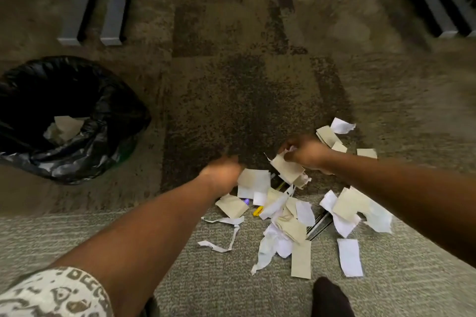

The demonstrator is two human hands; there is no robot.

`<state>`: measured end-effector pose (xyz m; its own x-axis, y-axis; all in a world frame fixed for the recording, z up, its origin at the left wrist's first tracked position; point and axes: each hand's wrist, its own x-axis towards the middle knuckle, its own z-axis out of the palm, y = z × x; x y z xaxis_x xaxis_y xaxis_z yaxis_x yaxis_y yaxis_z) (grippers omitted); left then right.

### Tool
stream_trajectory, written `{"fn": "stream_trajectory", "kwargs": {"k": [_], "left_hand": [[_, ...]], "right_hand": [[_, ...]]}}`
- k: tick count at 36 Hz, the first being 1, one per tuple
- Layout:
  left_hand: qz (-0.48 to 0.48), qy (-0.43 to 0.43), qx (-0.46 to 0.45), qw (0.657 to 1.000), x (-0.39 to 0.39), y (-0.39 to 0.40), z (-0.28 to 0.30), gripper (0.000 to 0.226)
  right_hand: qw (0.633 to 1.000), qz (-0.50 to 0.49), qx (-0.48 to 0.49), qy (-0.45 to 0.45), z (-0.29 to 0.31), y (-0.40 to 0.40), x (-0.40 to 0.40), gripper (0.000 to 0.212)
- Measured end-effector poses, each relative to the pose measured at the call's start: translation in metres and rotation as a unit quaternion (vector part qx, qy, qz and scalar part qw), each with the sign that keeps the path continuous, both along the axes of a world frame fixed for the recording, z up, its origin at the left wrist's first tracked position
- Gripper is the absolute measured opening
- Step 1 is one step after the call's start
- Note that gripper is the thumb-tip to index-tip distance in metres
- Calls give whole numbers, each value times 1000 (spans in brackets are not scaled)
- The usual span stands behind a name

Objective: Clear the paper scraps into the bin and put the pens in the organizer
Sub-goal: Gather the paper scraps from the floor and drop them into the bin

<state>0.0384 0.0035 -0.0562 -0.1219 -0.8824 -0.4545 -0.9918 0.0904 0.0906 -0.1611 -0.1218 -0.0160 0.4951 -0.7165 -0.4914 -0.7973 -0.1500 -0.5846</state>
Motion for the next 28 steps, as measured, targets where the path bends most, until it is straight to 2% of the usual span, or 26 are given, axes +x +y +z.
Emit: {"fn": "stream_trajectory", "kwargs": {"k": [4, 7, 10, 13, 17, 28], "left_hand": [[-9, 10, -31, 999, -4, 0, 0, 20], [13, 43, -65, 997, -6, -4, 1, 20], [54, 96, -91, 990, -7, -11, 8, 21], [77, 158, -121, 977, -11, -19, 17, 19], [95, 208, -99, 968, -26, -26, 22, 13], [73, 166, -59, 982, -69, -37, -9, 29]], "right_hand": [[996, 2, -11, 92, -10, 3, -13, 13], [989, 23, -34, 143, -18, 12, -20, 21], [983, 47, -68, 163, -21, 22, -24, 25], [981, 52, -61, 175, -20, 24, -24, 29], [975, 62, -31, 212, -11, 15, -22, 31], [983, 0, -63, 174, 16, -13, -56, 34]]}}
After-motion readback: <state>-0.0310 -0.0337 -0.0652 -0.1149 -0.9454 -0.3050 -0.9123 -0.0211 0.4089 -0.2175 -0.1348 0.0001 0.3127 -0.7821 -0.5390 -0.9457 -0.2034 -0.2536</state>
